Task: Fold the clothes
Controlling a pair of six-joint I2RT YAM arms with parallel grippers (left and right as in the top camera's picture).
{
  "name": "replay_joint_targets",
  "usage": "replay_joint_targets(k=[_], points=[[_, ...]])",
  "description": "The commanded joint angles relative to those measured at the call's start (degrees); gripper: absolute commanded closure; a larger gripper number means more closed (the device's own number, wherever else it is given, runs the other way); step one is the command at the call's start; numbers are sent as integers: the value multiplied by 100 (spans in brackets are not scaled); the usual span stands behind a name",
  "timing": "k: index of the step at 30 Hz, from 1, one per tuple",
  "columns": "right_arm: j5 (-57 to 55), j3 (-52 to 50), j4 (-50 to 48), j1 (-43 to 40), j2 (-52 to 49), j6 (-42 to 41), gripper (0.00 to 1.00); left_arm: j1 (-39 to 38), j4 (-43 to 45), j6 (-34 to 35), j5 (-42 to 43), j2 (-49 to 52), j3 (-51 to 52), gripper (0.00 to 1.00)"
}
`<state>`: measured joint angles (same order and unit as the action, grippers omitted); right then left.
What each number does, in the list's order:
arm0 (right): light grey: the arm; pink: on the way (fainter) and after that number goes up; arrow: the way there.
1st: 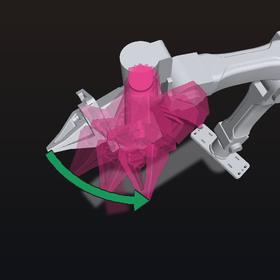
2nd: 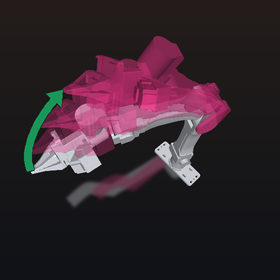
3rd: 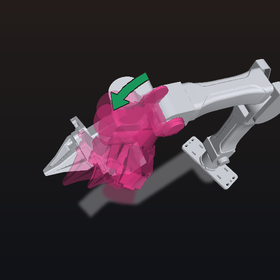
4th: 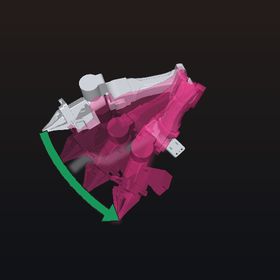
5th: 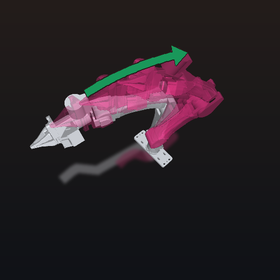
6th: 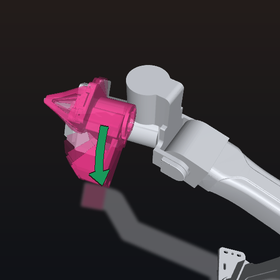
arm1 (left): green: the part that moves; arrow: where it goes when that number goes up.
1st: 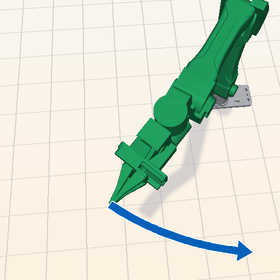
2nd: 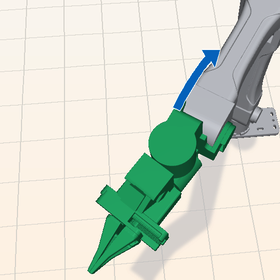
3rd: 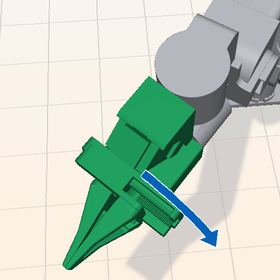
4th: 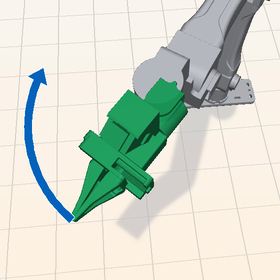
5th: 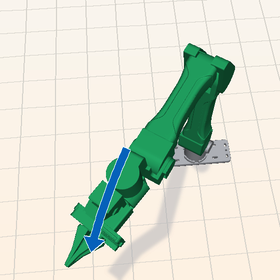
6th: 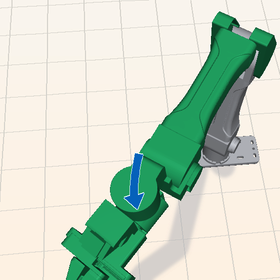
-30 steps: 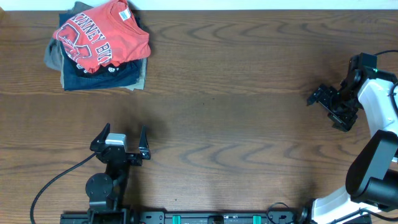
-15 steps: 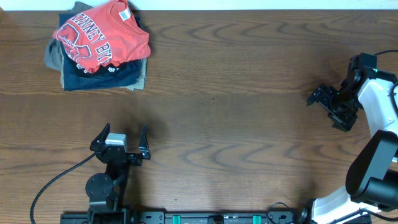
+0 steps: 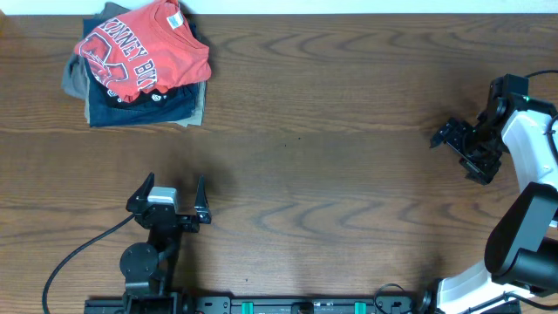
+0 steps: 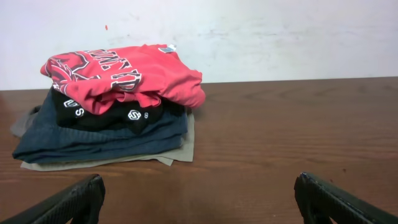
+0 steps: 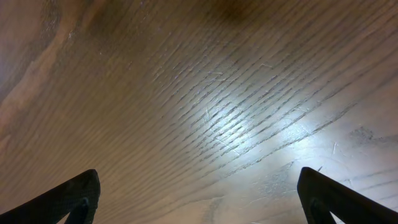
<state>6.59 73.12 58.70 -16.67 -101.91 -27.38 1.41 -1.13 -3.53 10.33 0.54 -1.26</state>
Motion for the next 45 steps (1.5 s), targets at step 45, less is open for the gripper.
replay_joint_targets(k=[45], points=[[704,-7213,-5661,2809,9357,-356,1,24,-179,-96,81,-31,103,2]])
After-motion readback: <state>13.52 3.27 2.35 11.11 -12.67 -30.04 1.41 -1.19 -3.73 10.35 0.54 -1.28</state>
